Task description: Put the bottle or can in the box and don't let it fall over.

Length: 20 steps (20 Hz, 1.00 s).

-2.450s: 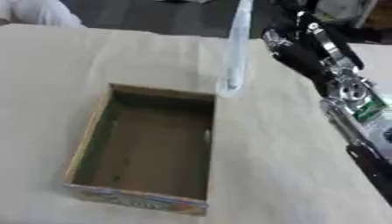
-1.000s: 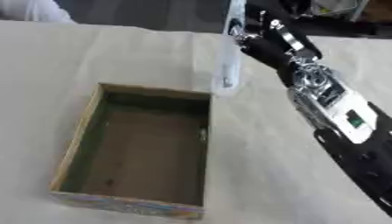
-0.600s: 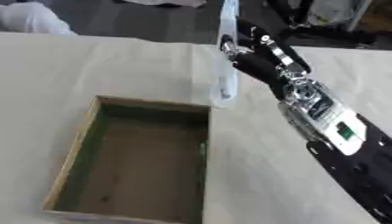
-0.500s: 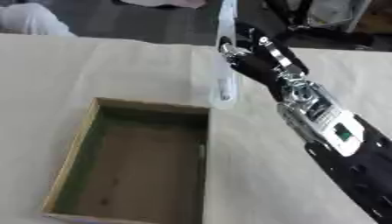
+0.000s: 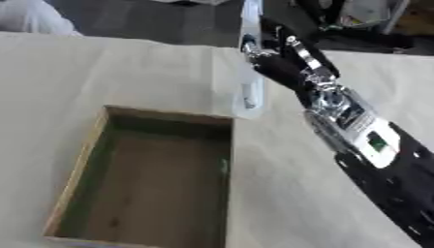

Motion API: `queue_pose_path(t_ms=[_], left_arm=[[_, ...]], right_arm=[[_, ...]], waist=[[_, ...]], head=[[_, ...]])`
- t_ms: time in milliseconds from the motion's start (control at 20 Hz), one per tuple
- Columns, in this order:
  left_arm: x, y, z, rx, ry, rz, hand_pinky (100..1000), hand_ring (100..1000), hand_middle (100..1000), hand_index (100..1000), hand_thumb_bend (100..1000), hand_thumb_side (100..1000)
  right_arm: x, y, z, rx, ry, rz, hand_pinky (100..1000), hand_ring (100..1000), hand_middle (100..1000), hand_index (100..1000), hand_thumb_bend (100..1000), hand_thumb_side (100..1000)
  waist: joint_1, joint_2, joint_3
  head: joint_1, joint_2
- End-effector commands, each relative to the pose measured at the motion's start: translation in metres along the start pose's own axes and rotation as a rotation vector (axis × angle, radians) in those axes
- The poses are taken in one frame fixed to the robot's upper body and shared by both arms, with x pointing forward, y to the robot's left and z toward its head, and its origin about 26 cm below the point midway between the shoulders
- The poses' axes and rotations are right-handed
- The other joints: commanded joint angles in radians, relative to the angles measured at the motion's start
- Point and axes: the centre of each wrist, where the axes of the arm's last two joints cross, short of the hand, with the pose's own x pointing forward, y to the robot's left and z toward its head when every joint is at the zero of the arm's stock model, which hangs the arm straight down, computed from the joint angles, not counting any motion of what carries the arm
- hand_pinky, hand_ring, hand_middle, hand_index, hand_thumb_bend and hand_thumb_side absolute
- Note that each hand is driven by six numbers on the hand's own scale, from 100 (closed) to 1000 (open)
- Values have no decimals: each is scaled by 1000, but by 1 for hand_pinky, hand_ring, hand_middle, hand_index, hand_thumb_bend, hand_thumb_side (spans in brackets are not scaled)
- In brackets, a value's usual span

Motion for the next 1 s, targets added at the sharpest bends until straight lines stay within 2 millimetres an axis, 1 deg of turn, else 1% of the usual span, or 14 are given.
queue_pose_path(t_ms=[50, 200, 250, 300, 400, 600, 1000], left_arm=[[8, -1, -4, -12, -33, 2, 1000, 770, 828, 741, 649, 452], [7, -1, -4, -13, -32, 2, 1000, 769, 828, 740, 648, 453], [7, -1, -4, -12, -31, 1, 1000, 769, 827, 740, 647, 449], [7, 0, -4, -12, -31, 1, 1000, 769, 827, 740, 648, 453], [7, -1, -4, -13, -30, 3, 1000, 769, 828, 740, 648, 454], [7, -2, -4, -16, -30, 6, 1000, 769, 828, 740, 647, 454], [7, -2, -3, -9, -27, 7, 1000, 768, 828, 739, 646, 455]], right_arm=[[10, -12, -3, -42, -28, 51, 1000, 1000, 1000, 1000, 100, 470], [10, -14, -3, -54, -25, 60, 1000, 1000, 1000, 1000, 100, 470], [10, -14, -3, -59, -22, 66, 1000, 1000, 1000, 1000, 100, 484], [10, -14, -3, -64, -21, 71, 1000, 1000, 1000, 1000, 100, 470], [12, -15, -3, -71, -23, 77, 1000, 1000, 1000, 1000, 100, 470], [15, -17, -2, -74, -32, 85, 1000, 1000, 1000, 1000, 100, 470], [15, -22, -3, -77, -18, 87, 1000, 1000, 1000, 1000, 100, 470]], waist=[[2, -10, 0], [1, -7, 1], [1, -6, 1], [1, -6, 1], [0, -5, 2], [-3, -3, 7], [-10, 5, 27]], head=[[-3, 12], [4, 18], [8, 19], [9, 20], [10, 19], [10, 12], [-3, -4]])
